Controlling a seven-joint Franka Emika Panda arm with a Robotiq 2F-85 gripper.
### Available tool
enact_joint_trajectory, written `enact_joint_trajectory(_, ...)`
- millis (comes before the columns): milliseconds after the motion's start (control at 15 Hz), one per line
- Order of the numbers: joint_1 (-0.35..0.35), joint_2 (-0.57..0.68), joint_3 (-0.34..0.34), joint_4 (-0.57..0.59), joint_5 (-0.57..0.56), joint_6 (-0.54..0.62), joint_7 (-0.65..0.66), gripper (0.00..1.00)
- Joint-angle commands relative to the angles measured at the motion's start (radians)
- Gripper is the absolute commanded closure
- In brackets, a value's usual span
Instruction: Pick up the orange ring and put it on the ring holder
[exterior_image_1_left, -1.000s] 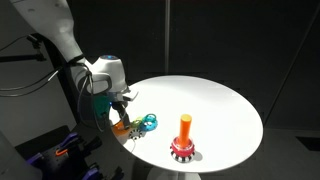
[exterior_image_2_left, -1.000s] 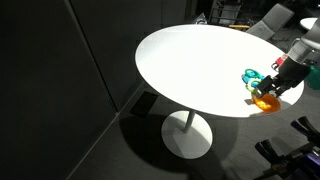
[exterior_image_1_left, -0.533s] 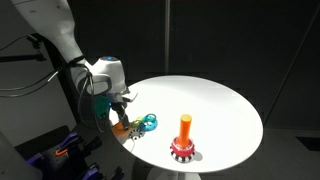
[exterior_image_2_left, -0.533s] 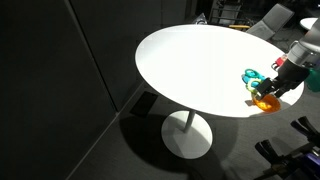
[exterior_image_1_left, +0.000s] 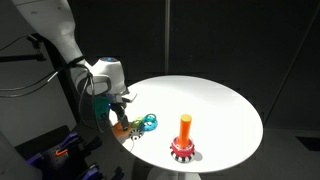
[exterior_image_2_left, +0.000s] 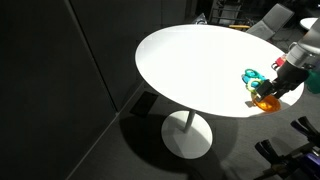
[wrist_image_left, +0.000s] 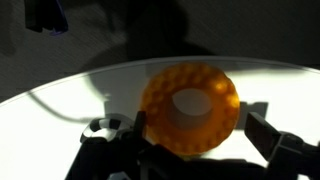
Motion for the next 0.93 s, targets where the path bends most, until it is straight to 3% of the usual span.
enact_joint_trajectory(0, -0.014, 0.008, 0.006, 0.000, 0.013, 0.005, -0.029, 0.00)
enact_joint_trajectory(667, -0.011, 0.020, -0.003, 0.004, 0.003, -0.002, -0.022, 0.00)
enact_joint_trajectory(733, -0.012, 0.019, -0.002, 0.004, 0.005, -0.005, -0.023, 0.25)
enact_joint_trajectory(800, -0.010, 0.020, -0.004, 0.005, 0.002, -0.006, -0.019, 0.25)
enact_joint_trajectory(867, -0.008, 0.019, -0.007, 0.004, -0.001, -0.007, -0.016, 0.33)
